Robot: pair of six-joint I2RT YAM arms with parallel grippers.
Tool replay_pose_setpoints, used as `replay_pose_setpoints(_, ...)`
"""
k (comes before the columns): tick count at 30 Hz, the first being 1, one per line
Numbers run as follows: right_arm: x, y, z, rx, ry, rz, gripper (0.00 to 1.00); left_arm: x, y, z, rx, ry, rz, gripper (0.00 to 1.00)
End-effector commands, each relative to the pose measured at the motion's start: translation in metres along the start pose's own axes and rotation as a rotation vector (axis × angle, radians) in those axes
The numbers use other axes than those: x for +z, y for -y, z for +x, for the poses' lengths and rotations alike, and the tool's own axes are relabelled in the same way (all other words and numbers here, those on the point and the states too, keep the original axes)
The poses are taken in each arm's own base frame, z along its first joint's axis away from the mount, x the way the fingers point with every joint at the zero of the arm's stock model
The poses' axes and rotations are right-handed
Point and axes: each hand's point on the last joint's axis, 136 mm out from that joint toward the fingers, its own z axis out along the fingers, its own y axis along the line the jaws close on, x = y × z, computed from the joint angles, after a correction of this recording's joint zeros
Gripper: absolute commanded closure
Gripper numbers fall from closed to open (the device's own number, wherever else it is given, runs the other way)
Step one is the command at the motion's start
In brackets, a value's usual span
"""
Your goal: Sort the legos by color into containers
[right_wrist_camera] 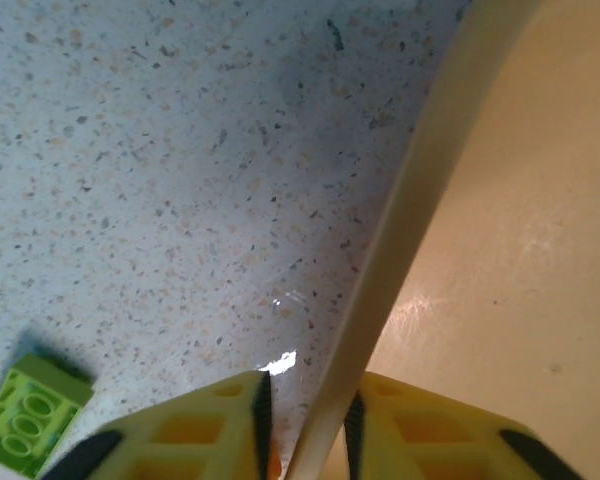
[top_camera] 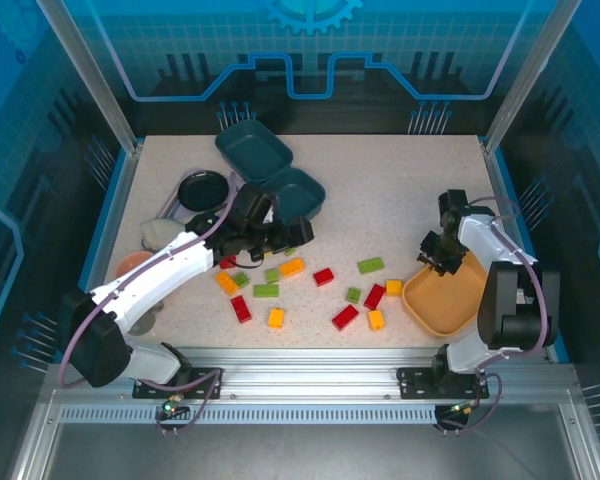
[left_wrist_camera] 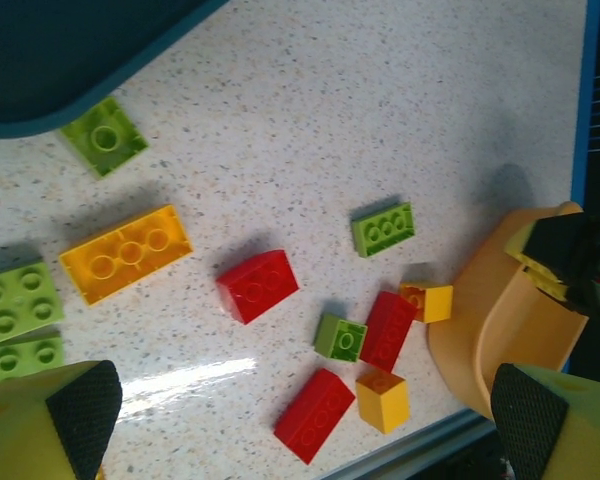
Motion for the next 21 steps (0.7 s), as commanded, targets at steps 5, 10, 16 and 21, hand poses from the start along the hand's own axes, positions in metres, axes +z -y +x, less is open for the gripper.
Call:
replay_pose_setpoints(5, -0.003, -0.004, -0.015, -0.067, 0.05, 0.056, 0.98, -0.003, 0.034, 0.002, 0.001, -0.004, 0.128, 0.02)
replay_pose_setpoints(10, -0.032, -0.03, -0.053, -0.214, 0.168, 0.098, 1.0, -0.004, 0.048, -0.012, 0.03, 0.009, 0.124, 0.03)
replay_pose_setpoints(16, -0.034, -0.119, -0.081, -0.447, 0.163, -0.017, 1.0, -0.006, 0.049, -0.033, 0.024, 0.041, 0.055, 0.03)
replay_pose_setpoints(21, -0.005, -0.159, -0.092, -0.485, 0.086, -0.002, 1.0, -0.013, 0.033, -0.055, -0.049, 0.072, 0.016, 0.04)
